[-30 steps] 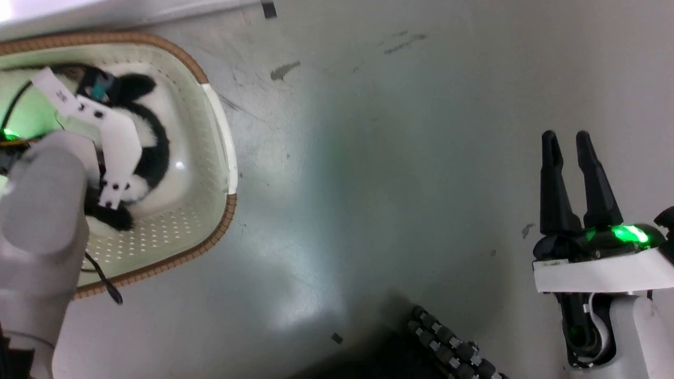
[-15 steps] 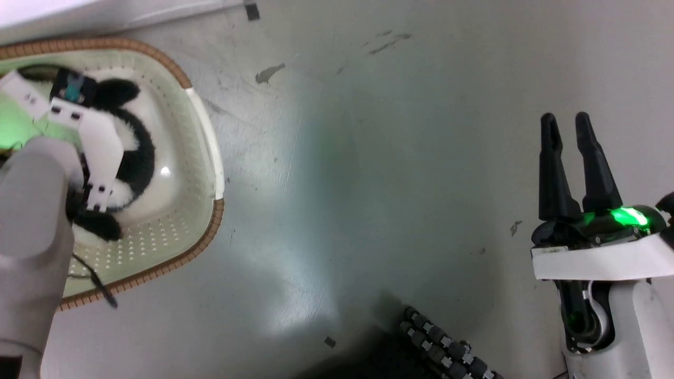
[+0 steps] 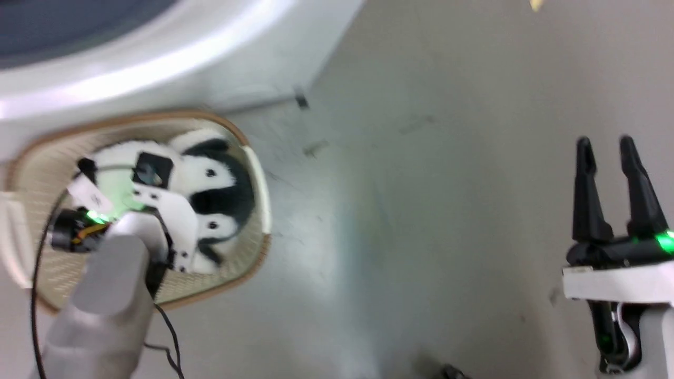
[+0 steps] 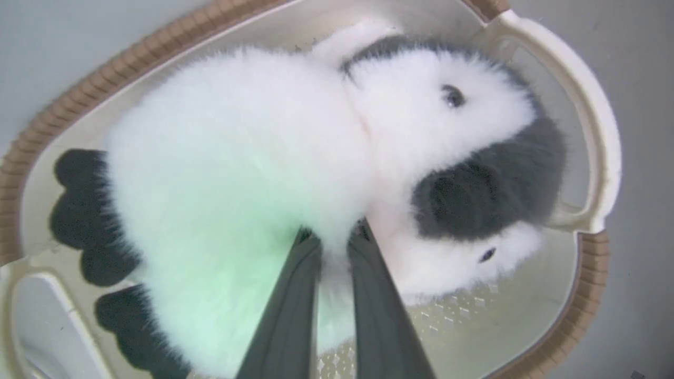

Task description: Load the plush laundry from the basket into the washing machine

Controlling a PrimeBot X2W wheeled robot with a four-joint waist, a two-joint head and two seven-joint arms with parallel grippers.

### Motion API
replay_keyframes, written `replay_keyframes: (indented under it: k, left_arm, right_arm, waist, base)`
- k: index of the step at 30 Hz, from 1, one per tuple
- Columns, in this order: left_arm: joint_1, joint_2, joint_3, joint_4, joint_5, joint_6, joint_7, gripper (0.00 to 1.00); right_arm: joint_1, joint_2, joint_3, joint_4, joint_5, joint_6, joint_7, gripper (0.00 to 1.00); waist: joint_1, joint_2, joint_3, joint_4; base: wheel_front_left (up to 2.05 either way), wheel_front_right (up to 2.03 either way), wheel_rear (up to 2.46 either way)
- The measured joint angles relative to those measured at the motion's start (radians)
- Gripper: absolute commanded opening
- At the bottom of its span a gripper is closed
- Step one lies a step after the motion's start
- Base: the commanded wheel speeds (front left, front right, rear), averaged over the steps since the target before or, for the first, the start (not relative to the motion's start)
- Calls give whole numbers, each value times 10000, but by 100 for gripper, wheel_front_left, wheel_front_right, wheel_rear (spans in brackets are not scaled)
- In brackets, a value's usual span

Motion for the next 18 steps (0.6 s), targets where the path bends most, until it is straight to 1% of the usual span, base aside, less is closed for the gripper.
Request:
replay_keyframes:
  k: [6,11,15,18]
  left_arm:
    - [755,-512,-27,42,-242,-121,-1904,0]
    - [1545,-876,-2,-140,-483,-182,-3141,0]
    - [2059,-1026,54,-533,-644,-65,-3839,0]
    - [2366,-1099,230,-1099,-826,73,-4309,0]
  right_arm:
    - [756,0,-247,-100,-431,0,0,100]
    - [1224,0,-316,-244,-825,0,-2,100]
    - [1470,0,-343,-311,-936,0,-2,100]
    - [1620,0,-332,-347,-974,0,0,100]
  waist:
    - [-1,0,-1409,726]
    - [-2,0,-2480,1290]
    - [-2,0,-3200,1678]
    - [-3,0,-3631,1919]
  base:
    - [0,0,0]
    - [0,0,0]
    - [0,0,0]
    - [0,0,0]
